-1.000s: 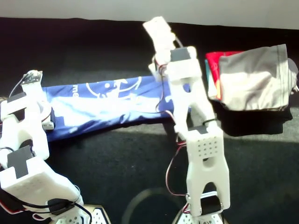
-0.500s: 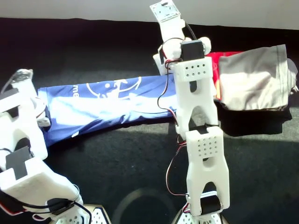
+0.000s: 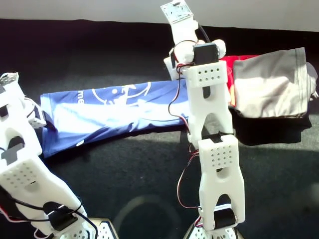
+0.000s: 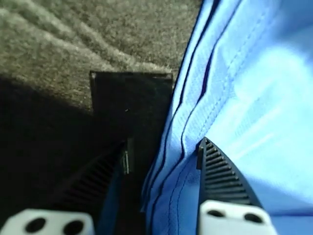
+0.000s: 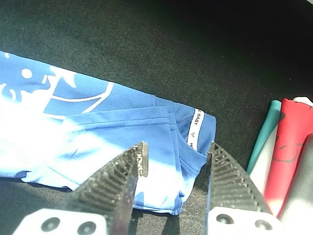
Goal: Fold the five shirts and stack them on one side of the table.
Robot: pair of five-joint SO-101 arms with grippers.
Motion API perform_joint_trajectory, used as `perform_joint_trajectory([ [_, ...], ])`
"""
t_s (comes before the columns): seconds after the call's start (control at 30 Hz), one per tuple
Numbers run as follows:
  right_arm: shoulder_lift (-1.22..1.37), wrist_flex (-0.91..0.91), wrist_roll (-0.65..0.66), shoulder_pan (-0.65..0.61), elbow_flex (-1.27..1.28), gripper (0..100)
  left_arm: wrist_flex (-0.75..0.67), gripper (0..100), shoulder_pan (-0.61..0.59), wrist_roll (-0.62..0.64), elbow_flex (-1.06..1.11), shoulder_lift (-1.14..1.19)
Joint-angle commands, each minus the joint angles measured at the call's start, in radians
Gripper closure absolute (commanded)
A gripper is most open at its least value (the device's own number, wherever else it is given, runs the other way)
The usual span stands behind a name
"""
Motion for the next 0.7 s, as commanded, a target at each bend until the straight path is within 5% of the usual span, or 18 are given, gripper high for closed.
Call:
perform_joint_trajectory([
  [0.0,-0.018,0.012,-0.008,0.004,-0.051,80.8,0.074,78,0.030,0.003,-0.136,0.084],
  [0.2,-0.024,0.012,-0.009,0.002,-0.053,80.8,0.258,80,0.094,0.003,-0.337,0.216],
  [0.33,-0.102,0.012,-0.009,0.002,-0.053,80.8,0.311,100,0.096,0.003,-0.443,0.282],
  [0.67,-0.309,0.013,-0.011,0.002,0.067,80.8,0.408,99,-0.088,-0.071,-0.705,0.323],
])
